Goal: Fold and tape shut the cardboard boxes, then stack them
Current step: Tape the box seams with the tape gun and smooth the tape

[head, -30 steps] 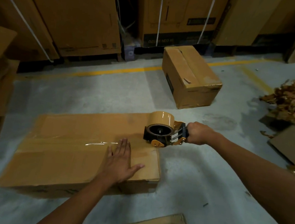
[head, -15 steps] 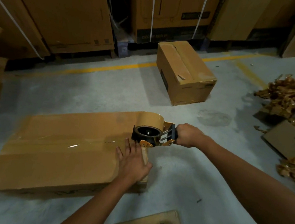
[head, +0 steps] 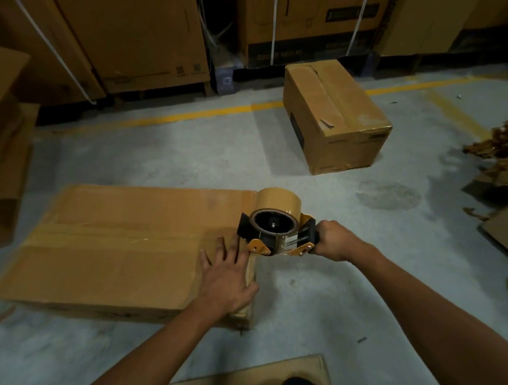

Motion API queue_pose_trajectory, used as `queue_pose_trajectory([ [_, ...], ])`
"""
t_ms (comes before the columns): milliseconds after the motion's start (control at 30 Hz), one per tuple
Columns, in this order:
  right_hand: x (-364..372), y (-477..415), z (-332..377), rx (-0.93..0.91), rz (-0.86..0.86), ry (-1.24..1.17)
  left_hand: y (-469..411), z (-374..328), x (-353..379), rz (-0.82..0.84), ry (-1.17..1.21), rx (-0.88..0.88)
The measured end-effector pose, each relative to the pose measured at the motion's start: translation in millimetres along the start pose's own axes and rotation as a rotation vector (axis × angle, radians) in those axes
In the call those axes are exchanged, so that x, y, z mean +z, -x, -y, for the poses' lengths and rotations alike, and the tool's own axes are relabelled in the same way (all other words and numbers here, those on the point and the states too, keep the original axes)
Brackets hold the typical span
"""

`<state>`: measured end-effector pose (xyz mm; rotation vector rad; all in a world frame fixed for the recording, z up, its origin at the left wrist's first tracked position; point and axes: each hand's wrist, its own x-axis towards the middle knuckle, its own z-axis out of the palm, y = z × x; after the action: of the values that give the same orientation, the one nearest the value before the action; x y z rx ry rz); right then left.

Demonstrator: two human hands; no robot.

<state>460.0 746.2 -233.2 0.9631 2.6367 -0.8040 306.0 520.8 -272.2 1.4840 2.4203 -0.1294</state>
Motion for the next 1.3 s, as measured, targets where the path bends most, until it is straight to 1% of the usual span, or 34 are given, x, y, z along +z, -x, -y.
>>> queue_pose_trajectory([
  [133, -3, 4, -21, 0.062, 0.005, 0.012, -7, 1, -8, 0.023, 0.009, 0.015],
  [233, 3, 5, -20, 0.081, -0.007, -0.015, -12, -2, -12, 0.049, -0.003, 0.021],
  [367, 14, -2, -9, 0.106, 0.011, -0.07, -13, 3, -3, 0.01, -0.072, 0.11],
  [433, 17, -4, -10, 0.143, 0.01, -0.106, -15, 5, -2, -0.001, -0.07, 0.128],
  [767, 12, -9, -5, 0.202, -0.027, -0.065, -22, 2, -7, 0.015, -0.046, 0.122],
  [933, 15, -6, -2, 0.209, -0.093, -0.037, -23, 2, -9, 0.03, -0.061, 0.121],
  [1300, 20, 3, 8, 0.248, -0.166, -0.005, -22, -1, -15, 0.079, -0.078, 0.113],
])
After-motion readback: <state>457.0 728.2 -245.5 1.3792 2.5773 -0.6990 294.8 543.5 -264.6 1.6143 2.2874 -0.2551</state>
